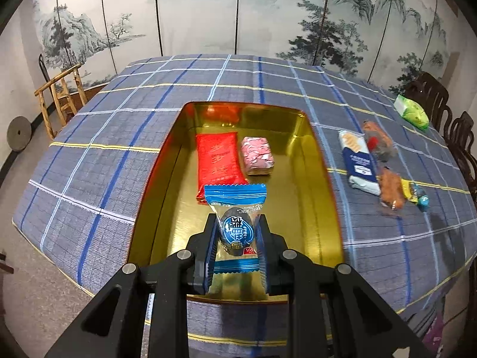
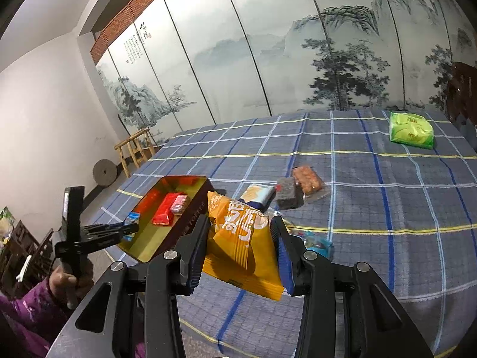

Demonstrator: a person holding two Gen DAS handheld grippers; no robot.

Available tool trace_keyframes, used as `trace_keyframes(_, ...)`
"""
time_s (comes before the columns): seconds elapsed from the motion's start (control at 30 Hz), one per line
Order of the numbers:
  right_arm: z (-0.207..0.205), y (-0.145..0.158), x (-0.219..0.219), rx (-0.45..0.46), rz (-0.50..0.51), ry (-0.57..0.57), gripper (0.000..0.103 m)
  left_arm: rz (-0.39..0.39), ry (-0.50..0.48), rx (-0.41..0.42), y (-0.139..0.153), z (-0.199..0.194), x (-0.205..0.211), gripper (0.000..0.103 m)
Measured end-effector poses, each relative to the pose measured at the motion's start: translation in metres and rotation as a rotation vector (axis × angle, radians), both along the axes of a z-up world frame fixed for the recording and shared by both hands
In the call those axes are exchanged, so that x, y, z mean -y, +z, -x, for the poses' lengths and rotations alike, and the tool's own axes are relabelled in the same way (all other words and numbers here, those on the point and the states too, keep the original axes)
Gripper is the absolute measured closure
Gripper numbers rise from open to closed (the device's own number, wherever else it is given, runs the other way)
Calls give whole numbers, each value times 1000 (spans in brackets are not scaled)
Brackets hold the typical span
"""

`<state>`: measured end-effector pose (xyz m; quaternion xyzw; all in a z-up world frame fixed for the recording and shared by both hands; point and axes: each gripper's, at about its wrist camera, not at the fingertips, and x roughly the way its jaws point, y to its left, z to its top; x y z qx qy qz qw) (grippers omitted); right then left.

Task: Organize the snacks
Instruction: 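Carry the blue candy toward the tin while the right gripper grasps the orange chip bag, then release the blue candy into the tin with the left gripper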

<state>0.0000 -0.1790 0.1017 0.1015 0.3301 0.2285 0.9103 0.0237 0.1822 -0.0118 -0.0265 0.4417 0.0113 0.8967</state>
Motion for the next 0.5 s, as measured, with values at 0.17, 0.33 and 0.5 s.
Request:
trace_keyframes(0.17, -1, 2, -11, -3, 2, 20, 60, -19, 11, -3, -8, -3, -6, 82)
trace_keyframes(0.33, -4, 2, -21, -7, 3, 38, 60, -39, 22, -2, -13, -6, -12, 82)
trace_keyframes(0.5, -6, 2, -33, -11, 8, 61, 60, -42, 32, -10, -18, -8, -18, 81)
